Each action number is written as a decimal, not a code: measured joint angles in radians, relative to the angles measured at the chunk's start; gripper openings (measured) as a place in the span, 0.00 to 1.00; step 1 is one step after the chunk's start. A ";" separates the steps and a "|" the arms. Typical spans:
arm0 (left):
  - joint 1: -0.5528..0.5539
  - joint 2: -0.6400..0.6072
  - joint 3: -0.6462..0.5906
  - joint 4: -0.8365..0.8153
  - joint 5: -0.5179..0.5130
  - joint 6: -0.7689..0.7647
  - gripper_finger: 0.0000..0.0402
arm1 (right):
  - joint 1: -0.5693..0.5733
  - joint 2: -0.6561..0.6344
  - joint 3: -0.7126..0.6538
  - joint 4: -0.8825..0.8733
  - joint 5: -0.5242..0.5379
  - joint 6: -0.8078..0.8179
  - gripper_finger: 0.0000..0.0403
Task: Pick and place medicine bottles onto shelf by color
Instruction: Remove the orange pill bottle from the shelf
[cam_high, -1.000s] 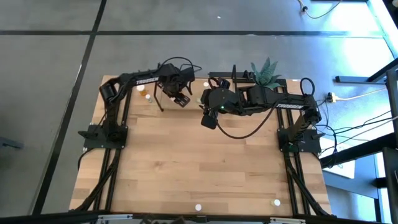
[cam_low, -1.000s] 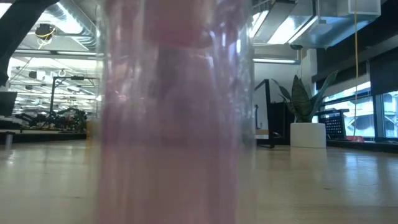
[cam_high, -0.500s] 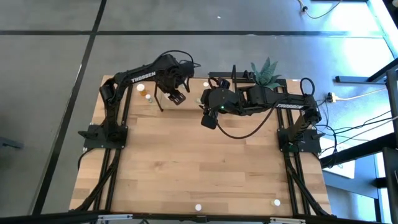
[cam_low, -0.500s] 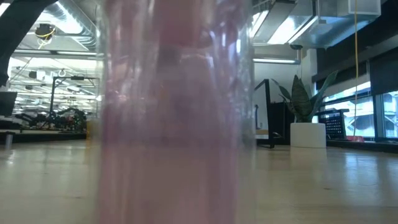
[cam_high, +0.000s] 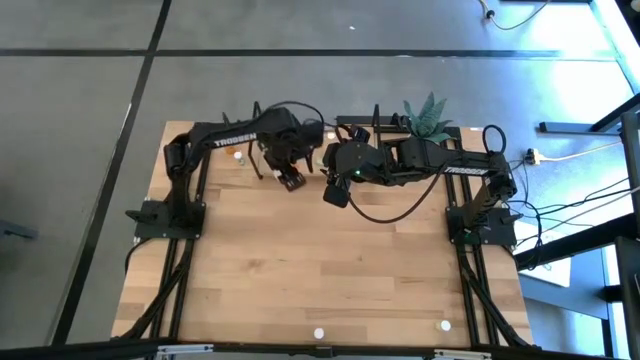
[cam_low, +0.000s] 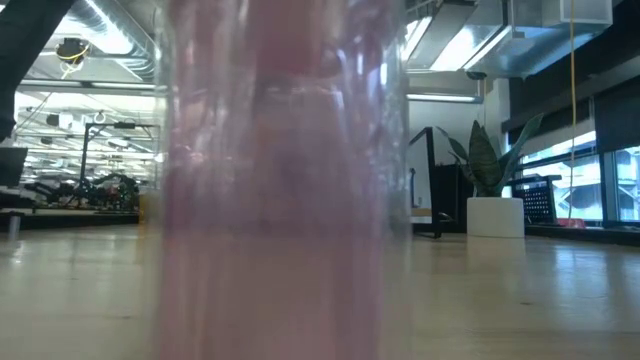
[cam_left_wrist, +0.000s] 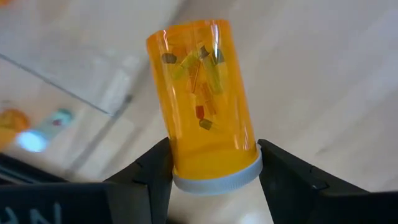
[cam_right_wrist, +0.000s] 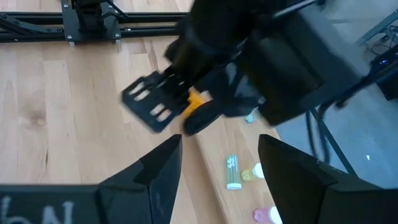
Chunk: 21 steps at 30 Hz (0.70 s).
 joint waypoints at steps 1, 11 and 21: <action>-0.016 0.000 -0.007 0.000 0.009 -0.018 0.47 | 0.000 0.000 0.000 0.000 0.000 0.000 0.53; -0.079 -0.021 -0.189 0.000 0.238 -0.127 0.47 | 0.000 0.000 0.000 0.000 0.000 -0.001 0.53; -0.144 -0.103 -0.430 -0.001 0.602 -0.170 0.47 | 0.000 0.000 0.000 0.002 0.000 0.000 0.53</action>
